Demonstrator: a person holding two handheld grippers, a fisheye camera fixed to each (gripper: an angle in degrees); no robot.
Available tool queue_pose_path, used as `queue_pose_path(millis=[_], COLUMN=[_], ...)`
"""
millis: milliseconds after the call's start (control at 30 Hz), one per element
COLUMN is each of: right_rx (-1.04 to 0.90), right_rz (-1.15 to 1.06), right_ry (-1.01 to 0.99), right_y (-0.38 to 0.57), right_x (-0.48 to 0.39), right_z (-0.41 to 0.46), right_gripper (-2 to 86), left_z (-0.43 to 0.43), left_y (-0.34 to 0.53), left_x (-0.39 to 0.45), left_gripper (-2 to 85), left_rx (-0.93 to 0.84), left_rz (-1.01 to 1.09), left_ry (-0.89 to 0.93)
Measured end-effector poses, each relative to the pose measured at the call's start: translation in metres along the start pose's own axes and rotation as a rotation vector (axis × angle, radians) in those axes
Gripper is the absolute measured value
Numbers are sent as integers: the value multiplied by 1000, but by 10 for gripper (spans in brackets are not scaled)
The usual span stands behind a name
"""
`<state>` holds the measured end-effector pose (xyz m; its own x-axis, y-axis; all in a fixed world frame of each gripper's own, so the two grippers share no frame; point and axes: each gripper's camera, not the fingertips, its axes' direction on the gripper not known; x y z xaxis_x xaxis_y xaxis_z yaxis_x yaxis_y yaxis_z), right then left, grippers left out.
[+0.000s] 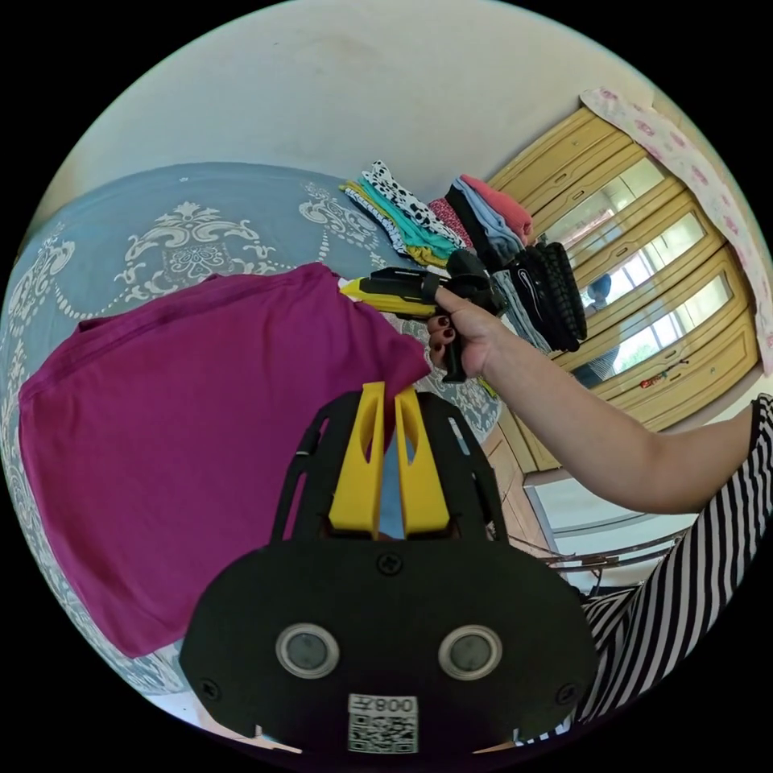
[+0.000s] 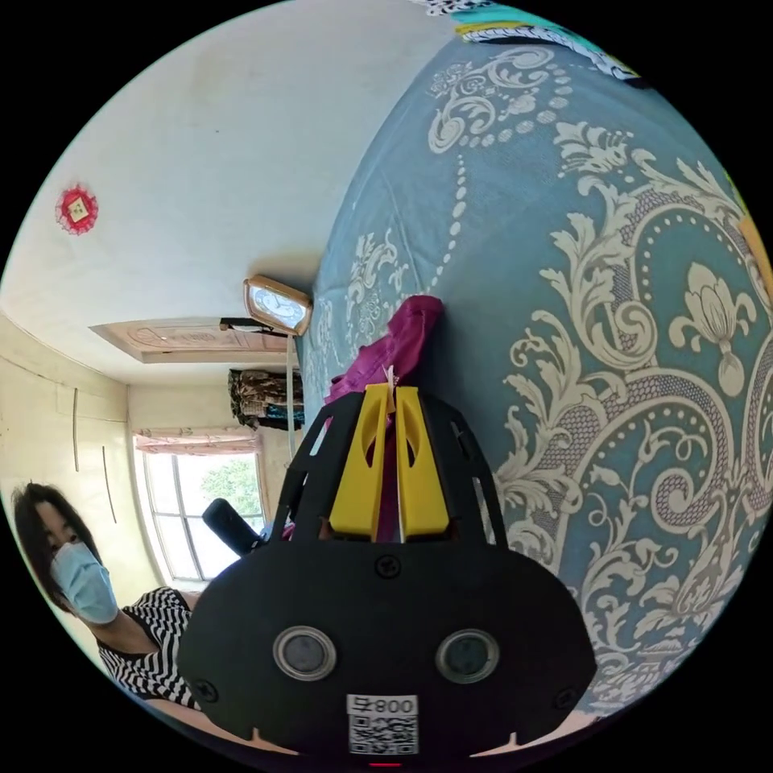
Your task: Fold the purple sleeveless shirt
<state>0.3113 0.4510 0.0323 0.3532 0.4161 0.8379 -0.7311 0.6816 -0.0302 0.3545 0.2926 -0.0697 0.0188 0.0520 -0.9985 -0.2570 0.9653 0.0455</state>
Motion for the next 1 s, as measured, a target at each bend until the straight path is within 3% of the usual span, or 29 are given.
queue_pose_path(millis=[200, 467, 667, 1000], right_rx=[-19, -201, -349, -425], right_rz=[-168, -415, -458, -447], right_ry=[-27, 22, 116, 213], right_y=[-6, -2, 10, 19], right_x=[-48, -120, -116, -75], right_z=[65, 241, 372, 493], right_gripper=[13, 12, 13, 13], left_z=[-101, -253, -332, -418], left_y=[8, 56, 99, 131], left_x=[-9, -52, -89, -123], left_gripper=[22, 20, 19, 17], left_rx=[130, 312, 386, 463], left_rz=[-61, -290, -500, -714], left_ry=[23, -23, -10, 121])
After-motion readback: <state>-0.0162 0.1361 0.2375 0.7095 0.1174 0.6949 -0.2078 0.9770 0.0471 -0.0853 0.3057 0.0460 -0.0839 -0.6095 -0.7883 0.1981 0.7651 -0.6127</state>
